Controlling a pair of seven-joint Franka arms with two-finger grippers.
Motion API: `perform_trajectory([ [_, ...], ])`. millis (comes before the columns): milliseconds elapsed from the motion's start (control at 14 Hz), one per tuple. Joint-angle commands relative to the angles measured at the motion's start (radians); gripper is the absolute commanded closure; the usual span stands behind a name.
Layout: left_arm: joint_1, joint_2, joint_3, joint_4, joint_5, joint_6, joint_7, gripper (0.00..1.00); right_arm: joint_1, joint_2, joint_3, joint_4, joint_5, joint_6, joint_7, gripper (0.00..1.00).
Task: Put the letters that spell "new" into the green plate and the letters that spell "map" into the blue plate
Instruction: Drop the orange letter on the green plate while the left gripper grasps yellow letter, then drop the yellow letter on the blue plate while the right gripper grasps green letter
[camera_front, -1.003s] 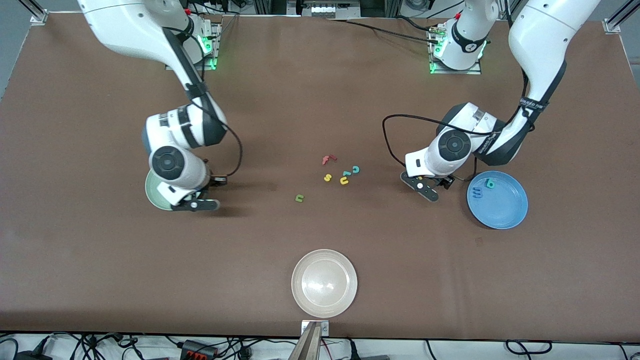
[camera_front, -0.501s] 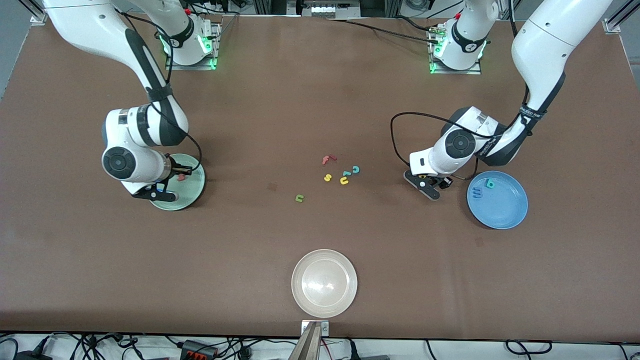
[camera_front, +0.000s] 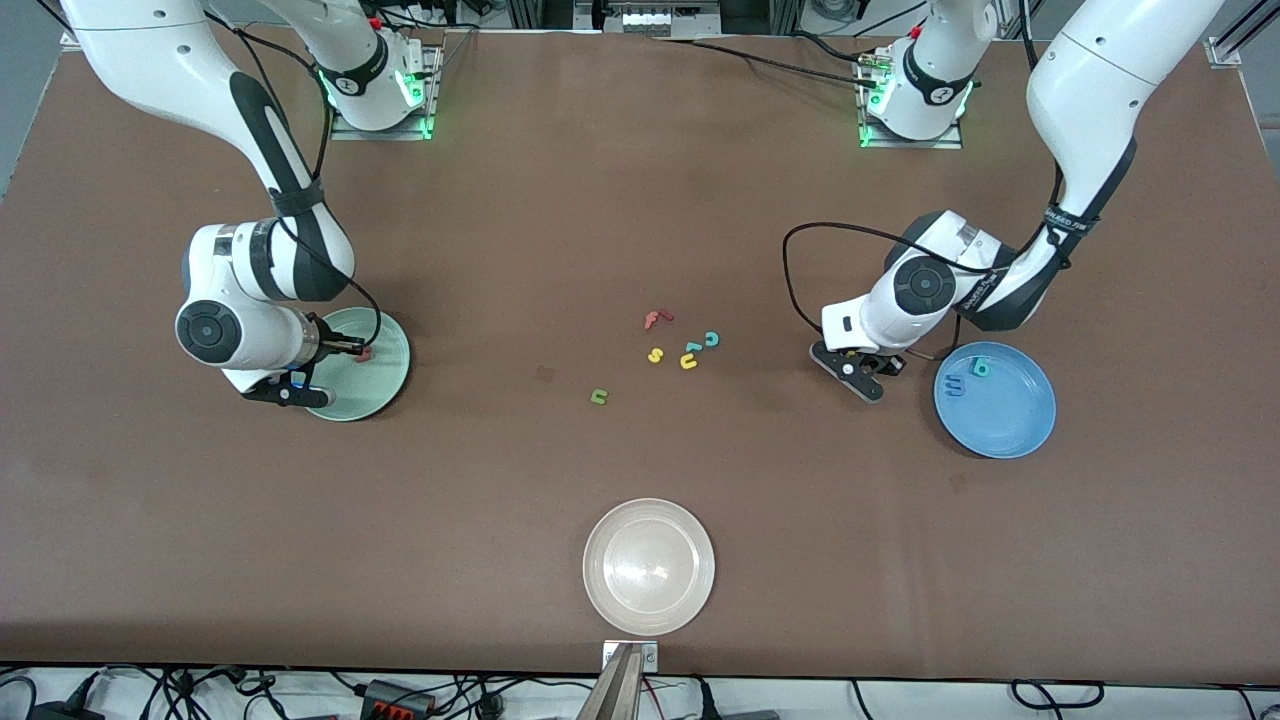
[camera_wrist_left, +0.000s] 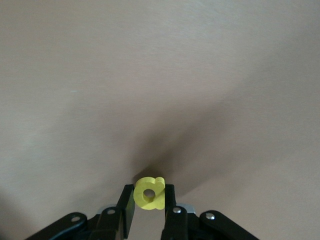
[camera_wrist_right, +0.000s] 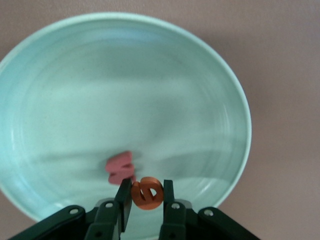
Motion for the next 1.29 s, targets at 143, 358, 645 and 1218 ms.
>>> perform_trajectory([
  [143,0.057,-0.057,-0.003,0.199,0.019,-0.291,0.127,0.81,-0.033,0.010,0.016,-0.004,-0.022,0.030,-0.040,0.80],
  [358,0.134,-0.032,0.009,0.250,0.021,-0.300,0.176,0.81,-0.039,0.010,0.016,0.008,-0.020,0.026,-0.040,0.05],
  [645,0.217,0.046,0.023,0.251,0.100,-0.244,0.178,0.80,-0.026,-0.007,0.029,0.064,-0.012,0.012,-0.030,0.00],
  [1218,0.271,0.051,0.005,0.264,0.133,-0.216,0.178,0.00,0.181,0.092,0.128,0.337,0.000,0.036,-0.038,0.00],
])
